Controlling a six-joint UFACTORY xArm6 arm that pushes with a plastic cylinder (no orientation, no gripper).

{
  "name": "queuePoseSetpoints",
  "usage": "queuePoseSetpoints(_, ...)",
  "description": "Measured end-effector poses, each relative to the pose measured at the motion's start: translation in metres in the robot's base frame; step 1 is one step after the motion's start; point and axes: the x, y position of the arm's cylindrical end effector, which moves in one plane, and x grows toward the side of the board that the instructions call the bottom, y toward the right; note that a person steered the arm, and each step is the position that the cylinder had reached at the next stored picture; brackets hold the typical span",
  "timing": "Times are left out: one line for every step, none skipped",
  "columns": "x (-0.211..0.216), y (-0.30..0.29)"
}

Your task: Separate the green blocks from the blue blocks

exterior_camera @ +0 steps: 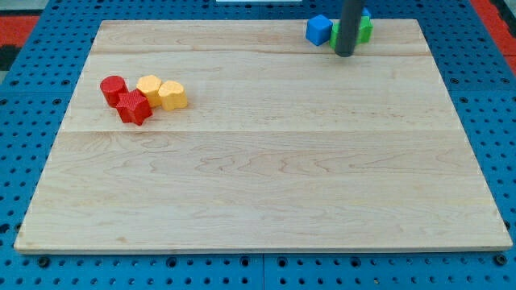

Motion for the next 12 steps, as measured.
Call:
queuePoseSetpoints(-0.011,0.085)
queuePoseSetpoints(-0.075,0.142)
queuePoseSetpoints(-0.096,0.135)
queuePoseSetpoints(-0.096,0.127)
queuePoseSetpoints(-0.096,0.102)
queuePoseSetpoints(-0.096,0.057)
queuePoseSetpoints(-0.089,-0.001)
queuePoseSetpoints(-0.056,-0.017)
queuePoseSetpoints(-0.029,-0.032)
queuePoseSetpoints(-0.02,-0.077)
queuePoseSetpoints(-0.004,-0.11)
queuePoseSetpoints(-0.016,-0.178)
